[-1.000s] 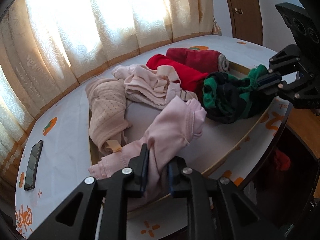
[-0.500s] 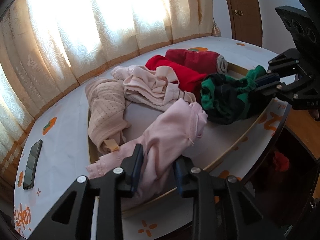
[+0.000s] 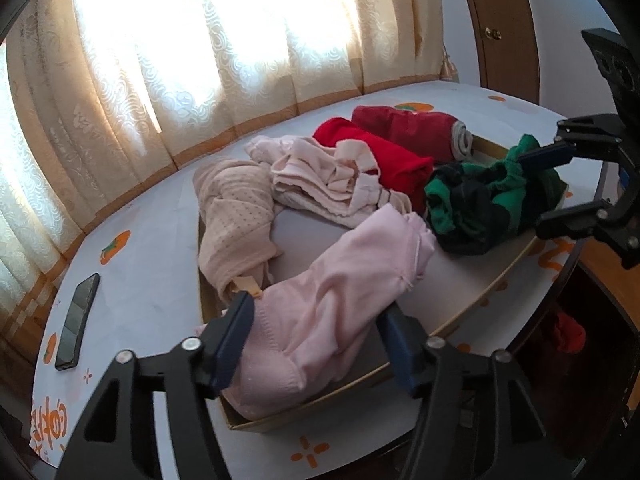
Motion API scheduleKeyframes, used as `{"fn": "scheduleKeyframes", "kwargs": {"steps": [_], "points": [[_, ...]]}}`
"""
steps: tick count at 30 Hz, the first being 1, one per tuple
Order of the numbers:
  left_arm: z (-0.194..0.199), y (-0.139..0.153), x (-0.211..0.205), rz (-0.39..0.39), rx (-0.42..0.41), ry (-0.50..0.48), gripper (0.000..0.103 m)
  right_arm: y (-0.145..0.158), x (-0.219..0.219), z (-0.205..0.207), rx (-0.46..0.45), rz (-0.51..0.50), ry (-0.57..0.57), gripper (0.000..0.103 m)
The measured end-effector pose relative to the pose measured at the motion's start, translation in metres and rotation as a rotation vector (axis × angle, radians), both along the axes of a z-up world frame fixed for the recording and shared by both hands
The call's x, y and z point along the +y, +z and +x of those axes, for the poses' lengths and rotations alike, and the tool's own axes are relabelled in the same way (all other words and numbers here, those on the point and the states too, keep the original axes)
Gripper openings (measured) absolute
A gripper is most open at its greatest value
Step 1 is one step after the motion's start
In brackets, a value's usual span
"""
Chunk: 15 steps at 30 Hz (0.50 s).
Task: Take underwear out of drawer
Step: 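Open the left tool on the pink garment while the right tool lowers the green garment, then move both open tools down from the tray into the open drawer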
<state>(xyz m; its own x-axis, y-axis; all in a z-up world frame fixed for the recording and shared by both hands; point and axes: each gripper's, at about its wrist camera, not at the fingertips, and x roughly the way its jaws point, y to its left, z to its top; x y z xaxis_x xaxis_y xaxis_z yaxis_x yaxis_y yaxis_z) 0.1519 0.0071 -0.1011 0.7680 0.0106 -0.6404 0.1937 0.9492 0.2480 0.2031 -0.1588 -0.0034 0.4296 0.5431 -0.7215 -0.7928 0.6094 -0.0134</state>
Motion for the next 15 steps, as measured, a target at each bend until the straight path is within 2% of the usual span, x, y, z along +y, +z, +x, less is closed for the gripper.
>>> {"fn": "scheduleKeyframes", "kwargs": {"steps": [4,7,11,15], "points": [[0.0,0.0,0.0,0.003,-0.002,0.015,0.068,0.0,-0.001,-0.005,-0.01,-0.009,-0.003,0.066],[-0.002,0.002,0.0,0.007,-0.009,0.023,0.075,0.001,-0.003,-0.008,-0.01,0.0,-0.012,0.066],[-0.006,0.005,0.001,0.004,-0.032,0.04,0.099,0.004,-0.006,-0.013,-0.01,0.017,-0.022,0.067],[-0.009,0.006,0.001,-0.004,-0.041,0.04,0.102,0.006,-0.009,-0.022,-0.018,0.018,-0.022,0.067]]}}
